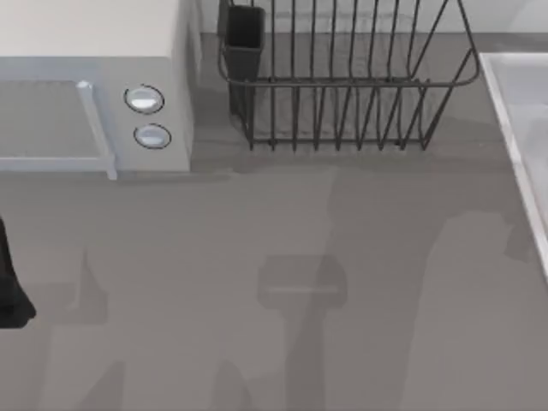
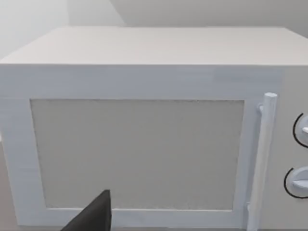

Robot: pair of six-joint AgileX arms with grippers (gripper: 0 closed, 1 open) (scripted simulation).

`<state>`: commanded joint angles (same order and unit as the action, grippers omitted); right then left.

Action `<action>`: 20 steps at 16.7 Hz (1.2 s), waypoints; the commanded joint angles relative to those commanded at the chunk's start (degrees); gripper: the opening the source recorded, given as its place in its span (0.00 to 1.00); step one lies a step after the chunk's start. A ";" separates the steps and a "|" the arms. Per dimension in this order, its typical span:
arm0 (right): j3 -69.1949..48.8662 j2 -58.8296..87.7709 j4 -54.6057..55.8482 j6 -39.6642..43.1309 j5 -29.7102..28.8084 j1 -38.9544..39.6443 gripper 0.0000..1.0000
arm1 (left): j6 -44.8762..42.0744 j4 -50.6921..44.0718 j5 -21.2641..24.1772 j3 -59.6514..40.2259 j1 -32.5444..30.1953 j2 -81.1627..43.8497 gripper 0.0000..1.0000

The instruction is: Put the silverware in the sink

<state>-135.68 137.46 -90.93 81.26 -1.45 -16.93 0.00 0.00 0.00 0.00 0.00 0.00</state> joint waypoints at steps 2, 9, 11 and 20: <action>-10.72 6.93 -2.96 -3.32 -0.05 2.84 0.00 | 0.00 0.00 0.00 0.00 0.00 0.00 1.00; -30.22 19.94 -7.79 -11.27 -0.52 9.15 0.00 | 0.00 0.00 0.00 0.00 0.00 0.00 1.00; -30.59 20.19 -7.85 -11.47 -0.53 9.30 0.00 | 0.00 0.00 0.00 0.00 0.00 0.00 1.00; -21.78 17.35 -1.85 -11.49 -0.49 9.13 0.00 | 0.00 0.00 0.00 0.00 0.00 0.00 1.00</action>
<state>-157.46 154.81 -92.78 69.78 -1.95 -7.80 0.00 0.00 0.00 0.00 0.00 0.00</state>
